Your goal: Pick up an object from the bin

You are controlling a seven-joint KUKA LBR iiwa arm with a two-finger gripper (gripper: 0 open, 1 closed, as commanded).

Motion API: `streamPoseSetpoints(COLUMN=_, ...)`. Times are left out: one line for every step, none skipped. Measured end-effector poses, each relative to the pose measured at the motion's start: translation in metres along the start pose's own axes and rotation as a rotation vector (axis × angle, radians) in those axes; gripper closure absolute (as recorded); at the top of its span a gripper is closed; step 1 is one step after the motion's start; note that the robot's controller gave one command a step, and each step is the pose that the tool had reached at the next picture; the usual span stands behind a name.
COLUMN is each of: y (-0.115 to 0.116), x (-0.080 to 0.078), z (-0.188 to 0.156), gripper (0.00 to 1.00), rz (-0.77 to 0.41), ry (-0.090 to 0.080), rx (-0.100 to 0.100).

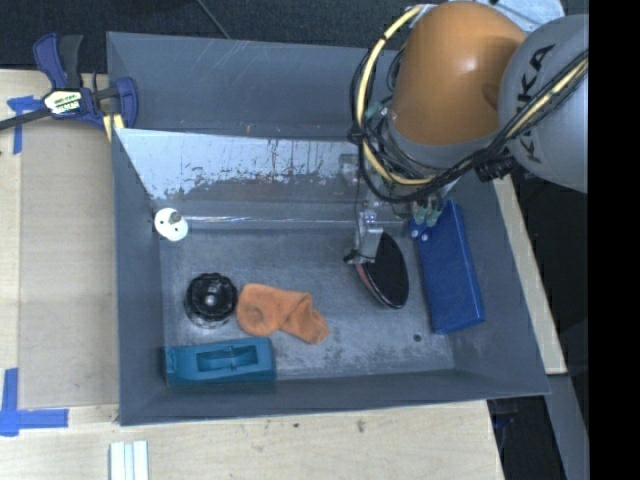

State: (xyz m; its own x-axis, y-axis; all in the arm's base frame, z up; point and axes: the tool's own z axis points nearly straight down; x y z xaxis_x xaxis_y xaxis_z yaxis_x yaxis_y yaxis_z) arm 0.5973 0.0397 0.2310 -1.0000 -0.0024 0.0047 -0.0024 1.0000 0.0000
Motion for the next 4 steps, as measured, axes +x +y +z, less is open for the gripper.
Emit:
streamPoseSetpoints(y=0.0, x=-0.001, z=-0.005, gripper=0.0, rz=0.001, ry=-0.008, rx=-0.001)
streamPoseSetpoints(y=0.004, x=0.014, z=0.043, gripper=0.0, rz=0.033, ry=-0.014, rx=-0.001)
streamPoseSetpoints(y=0.007, x=0.009, z=0.088, gripper=0.0, rz=0.064, ry=-0.006, rx=0.0)
streamPoseSetpoints(y=0.038, x=0.018, z=0.116, gripper=0.0, rz=0.148, ry=-0.01, rx=0.0)
